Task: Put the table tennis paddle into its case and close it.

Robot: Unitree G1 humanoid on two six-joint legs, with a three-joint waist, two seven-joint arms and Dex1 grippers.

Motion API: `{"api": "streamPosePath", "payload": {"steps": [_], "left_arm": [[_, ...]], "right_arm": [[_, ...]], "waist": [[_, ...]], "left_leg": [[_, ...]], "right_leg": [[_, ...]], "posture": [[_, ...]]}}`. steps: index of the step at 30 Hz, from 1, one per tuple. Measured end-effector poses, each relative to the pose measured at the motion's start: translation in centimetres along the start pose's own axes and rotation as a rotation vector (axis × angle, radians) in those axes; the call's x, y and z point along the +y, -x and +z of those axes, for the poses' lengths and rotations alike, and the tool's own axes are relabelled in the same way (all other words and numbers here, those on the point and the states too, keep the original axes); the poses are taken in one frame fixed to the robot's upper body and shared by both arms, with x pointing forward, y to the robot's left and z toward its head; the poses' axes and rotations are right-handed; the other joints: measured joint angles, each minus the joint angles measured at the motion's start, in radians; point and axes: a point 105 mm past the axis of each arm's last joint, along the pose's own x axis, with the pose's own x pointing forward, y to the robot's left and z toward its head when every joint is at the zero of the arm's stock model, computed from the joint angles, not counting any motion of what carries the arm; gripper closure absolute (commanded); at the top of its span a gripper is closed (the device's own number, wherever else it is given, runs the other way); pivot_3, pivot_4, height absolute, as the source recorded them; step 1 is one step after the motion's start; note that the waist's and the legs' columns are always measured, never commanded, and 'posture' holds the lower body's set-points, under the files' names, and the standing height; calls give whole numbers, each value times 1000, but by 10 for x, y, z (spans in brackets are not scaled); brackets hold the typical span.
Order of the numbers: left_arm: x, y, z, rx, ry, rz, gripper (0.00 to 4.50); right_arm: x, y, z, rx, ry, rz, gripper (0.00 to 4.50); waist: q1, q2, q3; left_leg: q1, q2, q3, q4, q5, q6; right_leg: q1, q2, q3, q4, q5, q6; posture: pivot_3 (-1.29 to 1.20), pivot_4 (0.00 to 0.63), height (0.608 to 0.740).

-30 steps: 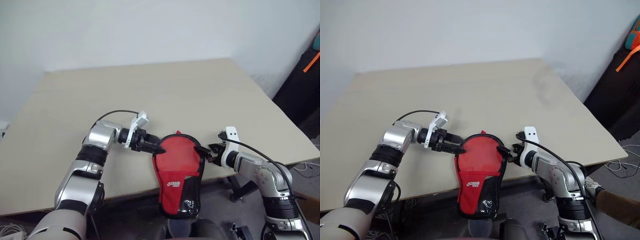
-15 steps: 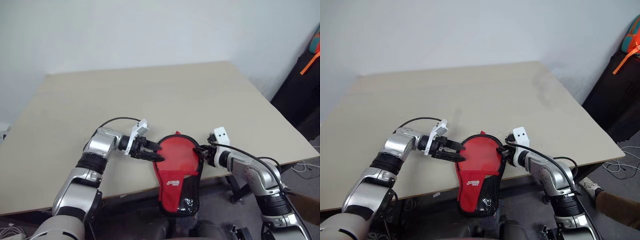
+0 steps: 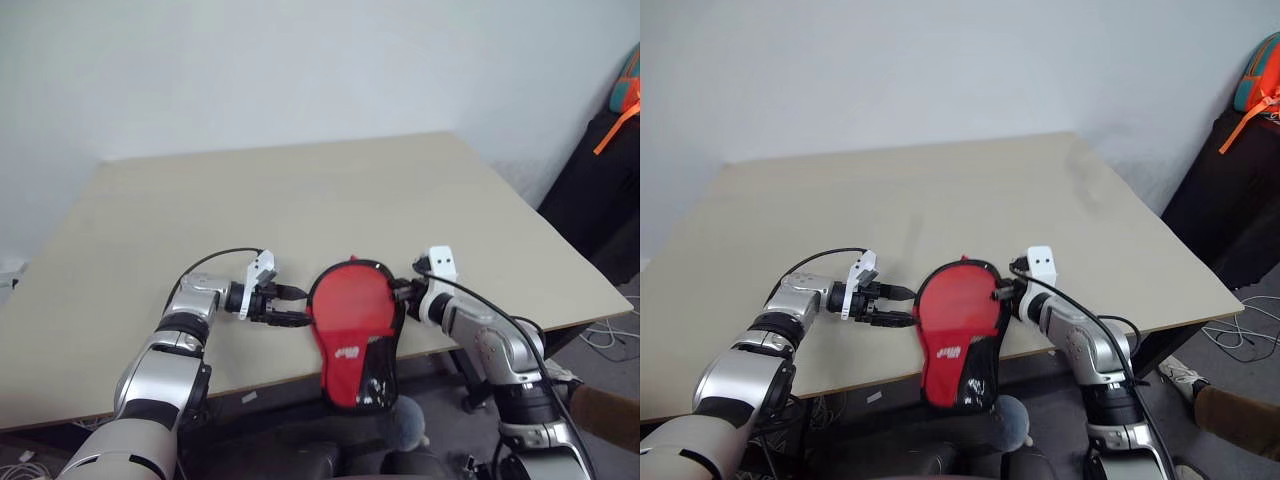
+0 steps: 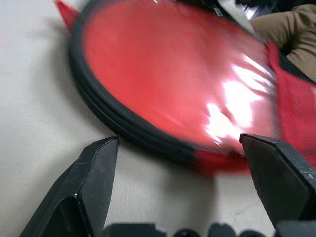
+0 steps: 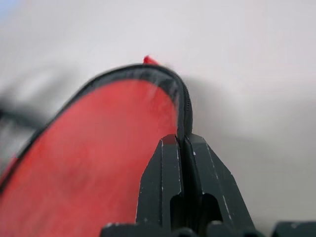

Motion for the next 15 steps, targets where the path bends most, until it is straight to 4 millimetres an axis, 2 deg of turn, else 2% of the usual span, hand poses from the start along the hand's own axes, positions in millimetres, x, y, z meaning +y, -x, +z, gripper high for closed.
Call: {"api": "streamPosePath", "payload": {"steps": [4,11,15], "left_arm": [[1,2,-2,-5,17,9,298],[5,6,-2,-48,92,41,298],[8,9,-1,-74,117,68,298]], "right_arm": [[-28,-3,24,-108,-40,-151,4455],[-67,-5,33,-169,-133,-354,4455],[-81,-3,37,-199,-159,-423,4455]], "waist": [[0,3,-3],[-3,3,-2],[-3,4,-2]], "left_leg": [[3,0,0,0,0,0],[4,0,2,0,1,-2],[4,0,2,0,1,-3]], "right_leg": [[0,2,4,3,2,-4],[-4,4,8,11,2,-4],[-5,5,10,11,2,-4]], "posture": [[0,0,740],[0,0,740],[0,0,740]]}}
